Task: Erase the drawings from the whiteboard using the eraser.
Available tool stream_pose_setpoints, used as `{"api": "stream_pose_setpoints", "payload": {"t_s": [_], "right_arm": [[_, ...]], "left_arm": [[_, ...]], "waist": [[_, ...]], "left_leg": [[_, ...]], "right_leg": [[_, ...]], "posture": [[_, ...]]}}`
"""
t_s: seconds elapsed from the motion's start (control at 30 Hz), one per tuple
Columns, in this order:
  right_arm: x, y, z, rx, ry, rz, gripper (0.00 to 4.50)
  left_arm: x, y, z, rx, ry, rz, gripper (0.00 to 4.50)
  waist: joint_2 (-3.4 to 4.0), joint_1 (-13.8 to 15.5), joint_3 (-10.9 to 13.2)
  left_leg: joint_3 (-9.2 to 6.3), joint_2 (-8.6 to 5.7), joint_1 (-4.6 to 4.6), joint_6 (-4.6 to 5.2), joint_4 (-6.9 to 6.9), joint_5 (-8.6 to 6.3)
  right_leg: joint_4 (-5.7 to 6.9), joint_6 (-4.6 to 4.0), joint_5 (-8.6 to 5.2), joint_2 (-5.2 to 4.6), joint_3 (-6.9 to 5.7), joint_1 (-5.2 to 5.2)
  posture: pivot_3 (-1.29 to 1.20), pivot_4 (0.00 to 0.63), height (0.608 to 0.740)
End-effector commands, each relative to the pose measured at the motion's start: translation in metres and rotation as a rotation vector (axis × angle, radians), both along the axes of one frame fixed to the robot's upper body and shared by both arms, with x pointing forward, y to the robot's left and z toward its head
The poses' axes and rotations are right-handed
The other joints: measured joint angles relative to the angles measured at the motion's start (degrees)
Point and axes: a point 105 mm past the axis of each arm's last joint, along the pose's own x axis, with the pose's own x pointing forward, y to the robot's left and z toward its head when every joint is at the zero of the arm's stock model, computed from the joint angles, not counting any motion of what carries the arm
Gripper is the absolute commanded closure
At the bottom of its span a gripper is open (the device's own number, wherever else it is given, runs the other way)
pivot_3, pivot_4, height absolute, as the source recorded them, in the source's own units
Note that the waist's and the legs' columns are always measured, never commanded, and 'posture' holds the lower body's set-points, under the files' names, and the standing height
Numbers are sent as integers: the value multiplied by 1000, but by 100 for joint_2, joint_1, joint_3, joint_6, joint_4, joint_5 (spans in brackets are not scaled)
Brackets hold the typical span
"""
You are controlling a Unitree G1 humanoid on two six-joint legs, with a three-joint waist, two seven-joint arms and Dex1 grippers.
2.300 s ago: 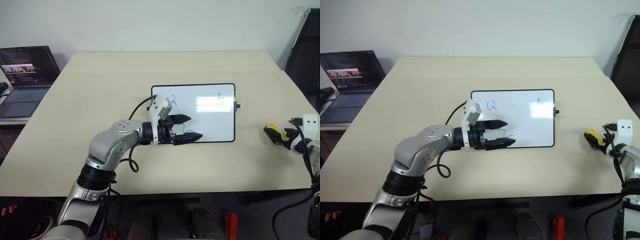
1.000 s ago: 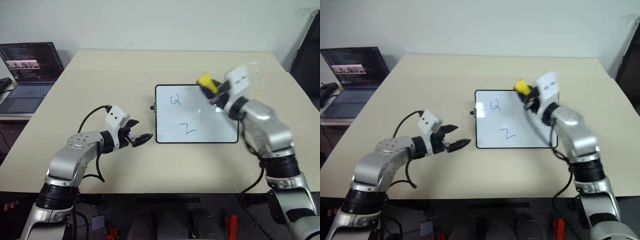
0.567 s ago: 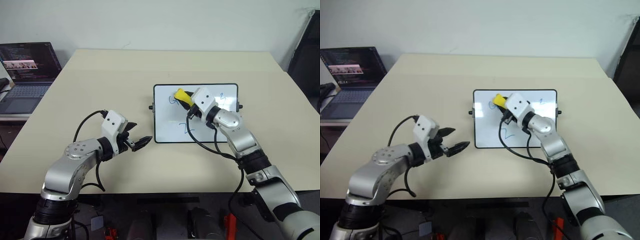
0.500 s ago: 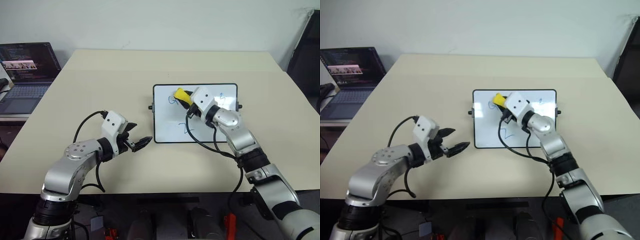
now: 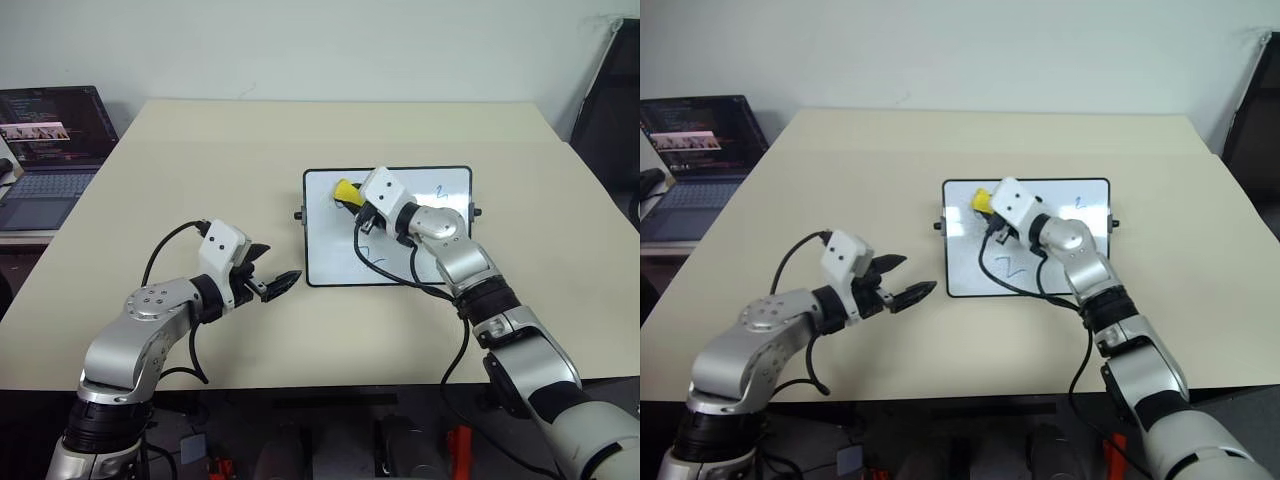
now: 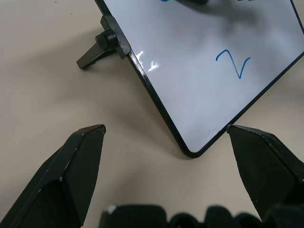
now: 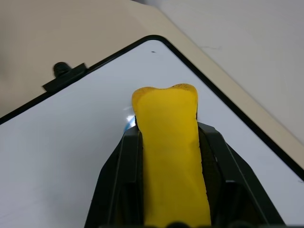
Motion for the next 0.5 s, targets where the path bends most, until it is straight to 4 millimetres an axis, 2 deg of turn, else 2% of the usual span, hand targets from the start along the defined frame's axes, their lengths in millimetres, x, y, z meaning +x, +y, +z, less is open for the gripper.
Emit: {"api": "stream_pose_setpoints", "payload": {"t_s": [0.03, 0.13, 0.37, 0.5], "right_arm": [[-9, 2, -13, -51, 25, 40, 3357], [-8, 0, -13, -48, 19, 25, 3357], [11, -12, 13, 26, -63, -101, 3357], [19, -20, 20, 46, -84, -166, 3363]], "left_arm": [[-1, -2, 14, 3, -59, -9, 0], [0, -3, 14, 4, -59, -13, 0], [1, -5, 14, 5, -61, -24, 0], [3, -7, 15, 4, -65, -30, 0]], "waist": [[0, 1, 0], [0, 0, 0], [0, -1, 0], [0, 2, 0]], "left_leg": [[-1, 0, 0, 0, 0, 0], [0, 0, 0, 0, 1, 0], [1, 0, 3, -1, 3, 0], [0, -1, 3, -1, 3, 1]], "right_leg": [[0, 0, 0, 0, -1, 1], [0, 0, 0, 0, 0, 2], [8, -4, 3, 0, -4, 3], [7, -4, 3, 0, -5, 3]], "posture": [[0, 150, 740], [0, 150, 740], [0, 150, 740], [0, 150, 740]]}}
